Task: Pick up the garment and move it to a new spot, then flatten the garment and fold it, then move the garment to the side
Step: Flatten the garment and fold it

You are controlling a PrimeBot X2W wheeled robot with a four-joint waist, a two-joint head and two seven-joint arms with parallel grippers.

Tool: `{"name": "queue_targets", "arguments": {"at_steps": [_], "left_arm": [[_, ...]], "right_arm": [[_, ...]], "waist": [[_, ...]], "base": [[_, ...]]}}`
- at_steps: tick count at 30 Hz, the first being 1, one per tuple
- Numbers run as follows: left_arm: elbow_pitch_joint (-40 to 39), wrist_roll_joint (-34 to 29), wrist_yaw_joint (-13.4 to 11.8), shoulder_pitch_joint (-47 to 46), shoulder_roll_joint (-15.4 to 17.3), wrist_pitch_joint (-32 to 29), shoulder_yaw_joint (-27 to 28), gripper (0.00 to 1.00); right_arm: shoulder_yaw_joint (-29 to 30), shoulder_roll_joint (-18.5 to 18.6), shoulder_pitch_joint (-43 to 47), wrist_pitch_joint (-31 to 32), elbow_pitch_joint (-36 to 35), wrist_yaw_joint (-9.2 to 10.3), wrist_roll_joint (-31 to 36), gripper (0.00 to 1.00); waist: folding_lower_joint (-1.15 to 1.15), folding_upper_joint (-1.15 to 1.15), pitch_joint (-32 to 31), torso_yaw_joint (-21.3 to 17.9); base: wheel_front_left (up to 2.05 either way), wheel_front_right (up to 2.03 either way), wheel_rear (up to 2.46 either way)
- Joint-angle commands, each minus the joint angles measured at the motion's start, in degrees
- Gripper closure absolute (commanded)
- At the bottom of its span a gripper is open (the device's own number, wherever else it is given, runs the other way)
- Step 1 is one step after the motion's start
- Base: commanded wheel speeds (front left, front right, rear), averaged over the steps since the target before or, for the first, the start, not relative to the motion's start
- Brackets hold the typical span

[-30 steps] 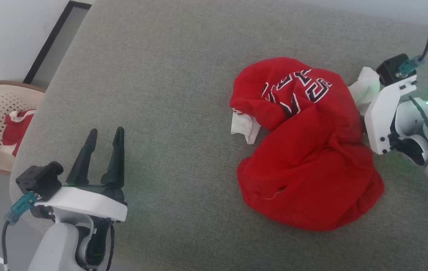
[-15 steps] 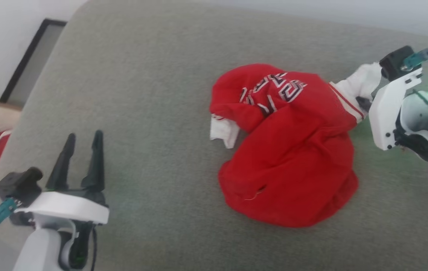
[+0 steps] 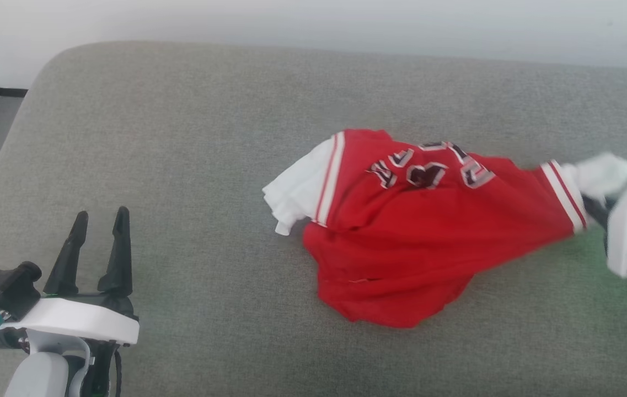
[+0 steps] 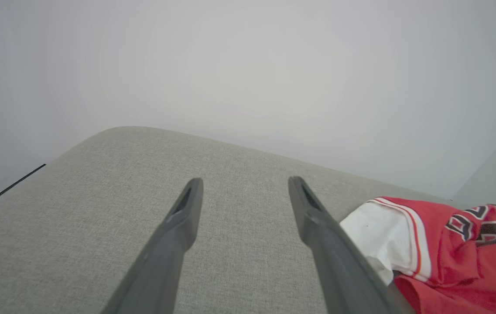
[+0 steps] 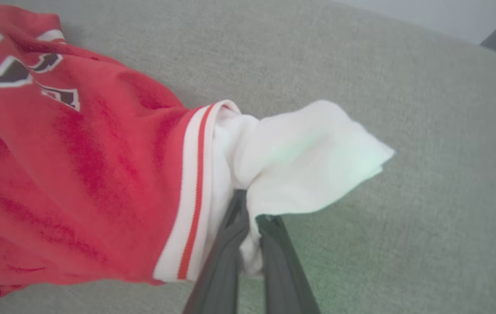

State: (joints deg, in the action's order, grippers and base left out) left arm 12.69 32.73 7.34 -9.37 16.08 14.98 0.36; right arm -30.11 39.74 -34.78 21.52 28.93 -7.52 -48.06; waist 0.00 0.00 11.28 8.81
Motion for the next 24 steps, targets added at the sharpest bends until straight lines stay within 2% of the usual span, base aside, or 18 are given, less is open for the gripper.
{"name": "queue_targets", "arguments": {"at_steps": [1, 5, 10, 11, 12, 13, 14, 15, 20, 24], "left_arm": [[-0.1, 0.3, 0.2, 0.0, 0.3, 0.3, -0.2, 0.0], [0.0, 0.6, 0.2, -0.9, 0.4, 0.3, -0.9, 0.0], [0.8, 1.0, 0.2, -2.3, 0.8, 0.3, -1.9, 0.0], [1.0, 1.0, 0.2, -2.6, 0.9, 0.3, -2.1, 0.0], [1.1, 1.2, 0.2, -2.6, 1.1, 0.3, -2.1, 0.0], [1.2, 1.2, 0.2, -2.7, 1.3, 0.3, -2.3, 0.0], [1.3, 1.1, 0.2, -2.8, 1.4, 0.3, -2.4, 0.0], [1.4, 1.0, 0.2, -2.8, 1.7, 0.2, -2.6, 0.0], [1.0, 1.8, 0.2, -3.2, 3.2, -2.0, -3.1, 0.0], [-1.2, 4.2, 0.2, -4.0, 5.0, -6.4, -3.4, 0.0]], "right_arm": [[1.7, -0.7, 2.5, -1.0, 0.9, 0.06, 0.1, 1.0], [4.5, -2.3, 5.7, -1.7, 3.6, 0.06, 0.2, 1.0], [6.0, -6.4, 6.8, -1.0, 9.0, 0.06, 0.0, 1.0], [6.0, -6.9, 6.5, -0.5, 10.0, 0.06, 0.4, 0.96], [5.9, -7.4, 6.1, -0.2, 10.8, 0.06, 0.8, 0.86], [5.8, -7.8, 5.7, 0.1, 11.3, 0.07, 1.0, 0.67], [5.8, -8.2, 5.2, 0.6, 11.7, 0.06, 1.2, 0.27], [5.7, -8.5, 4.8, 1.2, 12.1, 0.06, 1.4, 0.0], [5.1, -8.1, 3.5, 3.7, 11.3, 0.05, 2.5, 0.0], [5.5, -7.5, 3.2, 2.4, 8.0, 0.05, 3.8, 0.0]], "waist": [[0.0, 0.0, 0.2, -0.1], [0.0, 0.0, 0.8, 0.1], [0.0, 0.0, 1.6, 0.4], [0.0, 0.0, 1.6, 0.4], [0.0, 0.0, 1.6, 0.4], [0.0, 0.0, 1.6, 0.3], [0.0, 0.0, 1.5, 0.1], [0.0, 0.0, 1.4, -0.1], [0.0, 0.0, 0.2, -1.7], [0.0, 0.0, -0.7, -3.6]], "base": [[0.0, 0.0, 0.0], [0.0, 0.0, 0.0], [0.0, 0.0, 0.0], [0.0, 0.0, 0.0], [0.0, 0.0, 0.0], [0.0, 0.0, 0.0], [0.0, 0.0, 0.0], [0.0, 0.0, 0.0], [0.0, 0.0, 0.0], [0.0, 0.0, 0.0]]}}
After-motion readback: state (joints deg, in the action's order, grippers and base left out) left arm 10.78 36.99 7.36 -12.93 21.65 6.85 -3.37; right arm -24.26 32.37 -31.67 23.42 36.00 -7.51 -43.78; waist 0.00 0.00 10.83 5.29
